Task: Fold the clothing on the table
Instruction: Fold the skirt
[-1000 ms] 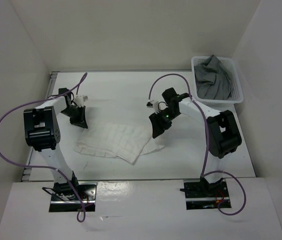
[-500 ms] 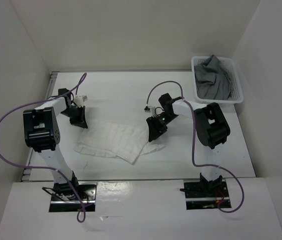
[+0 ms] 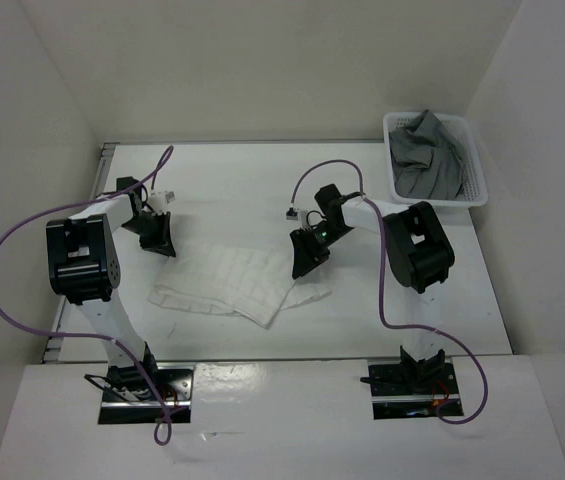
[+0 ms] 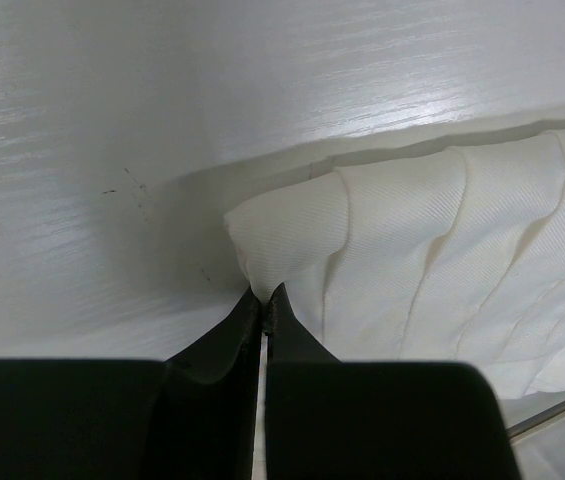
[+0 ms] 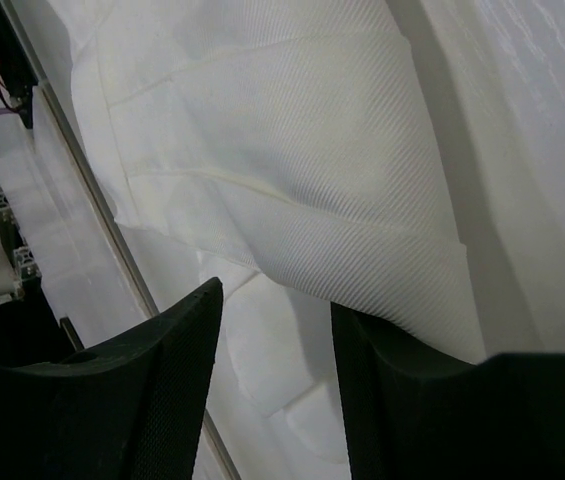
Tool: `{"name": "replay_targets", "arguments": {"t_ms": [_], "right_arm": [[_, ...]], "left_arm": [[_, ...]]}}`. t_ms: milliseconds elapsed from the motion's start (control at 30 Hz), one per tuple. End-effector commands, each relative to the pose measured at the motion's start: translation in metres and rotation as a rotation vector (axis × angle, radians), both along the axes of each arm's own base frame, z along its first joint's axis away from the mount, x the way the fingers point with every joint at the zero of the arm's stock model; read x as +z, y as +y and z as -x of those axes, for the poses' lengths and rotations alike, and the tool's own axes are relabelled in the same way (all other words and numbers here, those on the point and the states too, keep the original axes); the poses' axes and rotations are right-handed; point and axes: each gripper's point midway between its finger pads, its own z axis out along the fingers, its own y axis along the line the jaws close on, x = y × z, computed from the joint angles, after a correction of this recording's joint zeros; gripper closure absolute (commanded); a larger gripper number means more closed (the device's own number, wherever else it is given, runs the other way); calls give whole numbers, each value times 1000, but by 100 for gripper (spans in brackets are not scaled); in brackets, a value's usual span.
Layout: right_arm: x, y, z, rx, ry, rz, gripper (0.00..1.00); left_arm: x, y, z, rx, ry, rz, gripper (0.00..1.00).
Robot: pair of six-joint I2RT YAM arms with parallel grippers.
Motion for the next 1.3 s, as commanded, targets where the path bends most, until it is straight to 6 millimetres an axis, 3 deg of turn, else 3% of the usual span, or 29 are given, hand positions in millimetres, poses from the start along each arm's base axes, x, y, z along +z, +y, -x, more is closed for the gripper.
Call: {"name": "replay_targets", "arguments": {"t_ms": [0,133,500,767,967,1267], "right_arm": [[4,14,-13,1,-29,-54,48],[6,18,-19,3,-43,-70,56],[9,16,-25,-9,-67,-48,100],[40,4,-51,-59,-182,-14,100],[76,8,-72,-72,-272,-21,100],[101,14,-87,-74,-318,-41,100]], "left_arm": [[-11,4,5,14,24,-27,100],[-11,4,5,14,24,-27,100],[-14,4,6,14,33,-25,100],[-17,4,7,6,39,-26,100],[-16,3,7,4,37,-16,100],[-16,1,6,-6,32,-9,100]]}}
